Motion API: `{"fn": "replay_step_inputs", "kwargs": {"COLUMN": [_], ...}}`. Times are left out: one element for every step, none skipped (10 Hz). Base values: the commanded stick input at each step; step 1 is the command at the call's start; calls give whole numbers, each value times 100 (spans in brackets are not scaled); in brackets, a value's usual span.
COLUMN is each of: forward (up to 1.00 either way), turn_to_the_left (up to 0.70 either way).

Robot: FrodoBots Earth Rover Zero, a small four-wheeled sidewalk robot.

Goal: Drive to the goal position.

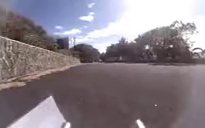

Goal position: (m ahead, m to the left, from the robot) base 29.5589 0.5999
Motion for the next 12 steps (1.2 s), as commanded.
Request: {"fn": "replay_step_inputs", "kwargs": {"forward": [70, 70, 70, 70, 70, 70, 70, 70, 70, 70, 70, 70], "turn_to_the_left": [0, 0, 0, 0, 0, 0, 0, 0, 0, 0, 0, 0]}}
